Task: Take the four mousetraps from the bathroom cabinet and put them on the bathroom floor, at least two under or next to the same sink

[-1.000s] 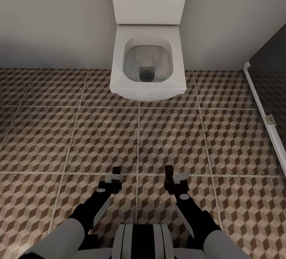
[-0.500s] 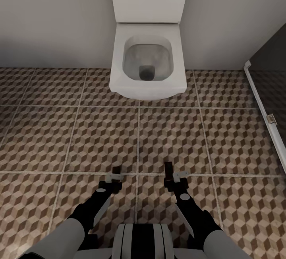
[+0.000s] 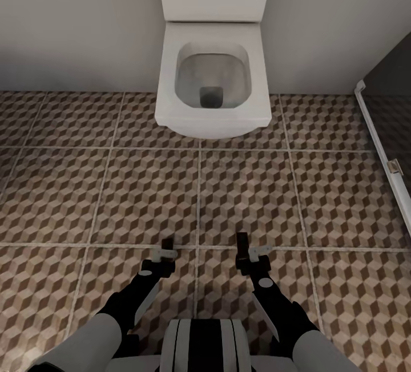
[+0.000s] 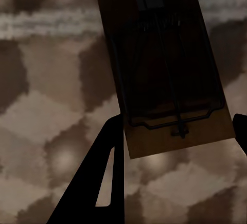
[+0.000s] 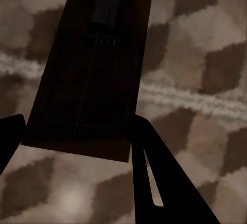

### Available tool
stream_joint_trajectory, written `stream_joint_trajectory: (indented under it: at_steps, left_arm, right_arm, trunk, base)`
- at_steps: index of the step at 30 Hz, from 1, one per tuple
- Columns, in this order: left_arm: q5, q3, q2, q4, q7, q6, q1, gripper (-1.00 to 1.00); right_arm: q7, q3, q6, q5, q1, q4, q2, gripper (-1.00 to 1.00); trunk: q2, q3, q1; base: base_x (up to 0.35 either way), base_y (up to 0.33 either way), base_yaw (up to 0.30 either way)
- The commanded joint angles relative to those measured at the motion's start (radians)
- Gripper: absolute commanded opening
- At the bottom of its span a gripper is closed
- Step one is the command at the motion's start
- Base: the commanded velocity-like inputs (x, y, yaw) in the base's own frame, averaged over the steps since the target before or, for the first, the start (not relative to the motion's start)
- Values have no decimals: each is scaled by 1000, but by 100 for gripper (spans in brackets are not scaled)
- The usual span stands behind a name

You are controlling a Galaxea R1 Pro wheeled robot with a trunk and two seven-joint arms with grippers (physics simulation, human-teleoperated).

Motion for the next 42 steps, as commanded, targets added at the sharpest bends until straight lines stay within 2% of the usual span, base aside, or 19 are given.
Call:
stream_joint_trajectory:
  at_steps: [1,6,12,16,21,42]
  left_arm:
    - [15,-8,1,0,9,5,0,-100]
    - [14,-9,1,-2,9,2,0,-100]
    - [14,-12,2,-50,13,-84,2,-100]
    - [13,-51,6,-78,15,-120,4,-100]
    - [13,-62,8,-88,15,-125,5,-100]
    - [13,-64,8,-79,13,-124,5,-100]
  right_arm:
    - [-4,4,6,-3,0,-2,0,-100]
    - [-4,5,5,-2,0,-2,0,-100]
    - [-4,6,-1,-2,0,-2,1,-100]
    - [-4,6,-3,-2,0,-2,1,-100]
    - [-4,6,-3,-2,0,-2,0,-100]
    - [-6,2,-3,0,0,-6,2,-100]
  trunk:
    - [0,-2,0]
    - [0,-10,0]
    - [0,-14,0]
    - [0,-14,0]
    - [0,-14,0]
    - [0,-21,0]
  base:
    - [0,0,0]
    - [0,0,0]
    - [0,0,0]
    - [0,0,0]
    - [0,0,0]
    - [0,0,0]
